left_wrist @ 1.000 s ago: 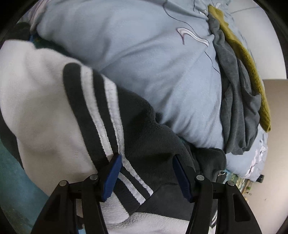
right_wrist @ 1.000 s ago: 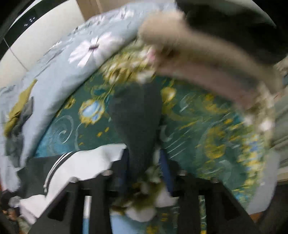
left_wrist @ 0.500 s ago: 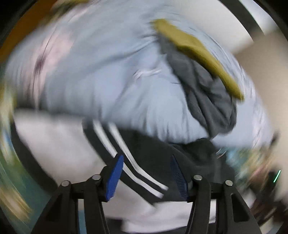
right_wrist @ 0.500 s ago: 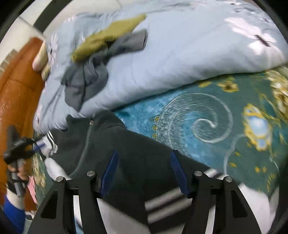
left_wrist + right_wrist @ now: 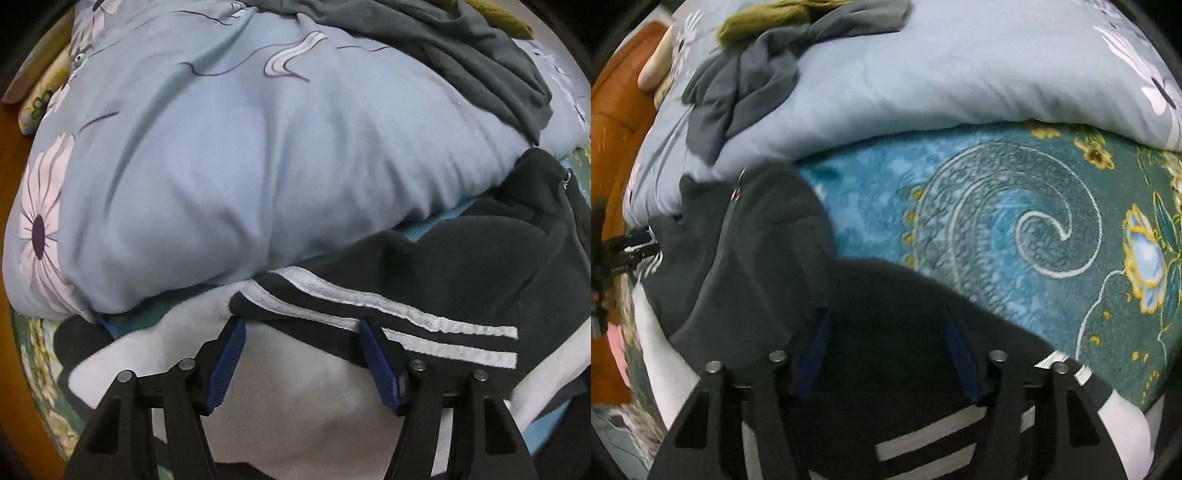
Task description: Fold clothes
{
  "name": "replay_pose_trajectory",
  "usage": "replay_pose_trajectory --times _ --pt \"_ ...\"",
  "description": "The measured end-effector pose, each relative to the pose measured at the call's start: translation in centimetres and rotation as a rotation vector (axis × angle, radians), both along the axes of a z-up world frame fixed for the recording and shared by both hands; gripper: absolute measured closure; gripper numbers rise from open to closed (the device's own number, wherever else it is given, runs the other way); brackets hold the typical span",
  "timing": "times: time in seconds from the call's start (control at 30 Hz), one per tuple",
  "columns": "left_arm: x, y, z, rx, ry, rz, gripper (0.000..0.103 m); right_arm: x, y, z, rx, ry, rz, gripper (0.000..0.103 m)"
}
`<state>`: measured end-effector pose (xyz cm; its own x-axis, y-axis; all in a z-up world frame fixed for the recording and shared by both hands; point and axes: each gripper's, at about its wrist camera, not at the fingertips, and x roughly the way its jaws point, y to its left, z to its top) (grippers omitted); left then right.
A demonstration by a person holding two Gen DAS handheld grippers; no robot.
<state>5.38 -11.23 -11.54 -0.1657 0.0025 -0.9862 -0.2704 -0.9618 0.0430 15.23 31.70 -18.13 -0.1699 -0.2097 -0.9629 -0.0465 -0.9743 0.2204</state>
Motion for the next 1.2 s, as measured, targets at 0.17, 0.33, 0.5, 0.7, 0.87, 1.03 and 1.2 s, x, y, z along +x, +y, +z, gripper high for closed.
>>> replay_pose_trajectory --times 0.17,0.33,0.5,0.7,0.87,1.03,1.2 --pt "2.0 1.8 1.0 -0.001 0.057 -0.05 0.103 1.3 -1.1 0.8 -0.002 -0.004 -0.013 0.103" --pt "5.5 3.0 2.9 0.05 0.12 -0.068 0.103 2.0 -0.6 4.2 0.011 0.079 -0.053 0.103" --pt "5.8 1.3 4.3 0.066 0.153 -0.045 0.099 0.0 0.1 5.0 -0.058 0.118 -0.042 0.095" --pt "4.0 -1.8 4.8 0.019 0.161 -0.034 0.032 -2.3 -0.3 2.1 -0.003 0.076 -0.017 0.044" --pt "2.9 -3.4 3.1 -0.024 0.103 -0.077 0.032 -3.3 -0.8 0.7 0.028 0.067 0.032 0.037" --pt "1.9 -5.0 1.4 -0.067 0.045 -0.121 0.023 -4.0 -1.7 -0.1 0.065 0.072 0.082 0.033" --pt "1.3 -6.3 1.3 -0.032 0.03 -0.061 0.023 -3.8 -2.8 0.1 0.098 0.06 0.11 0.042"
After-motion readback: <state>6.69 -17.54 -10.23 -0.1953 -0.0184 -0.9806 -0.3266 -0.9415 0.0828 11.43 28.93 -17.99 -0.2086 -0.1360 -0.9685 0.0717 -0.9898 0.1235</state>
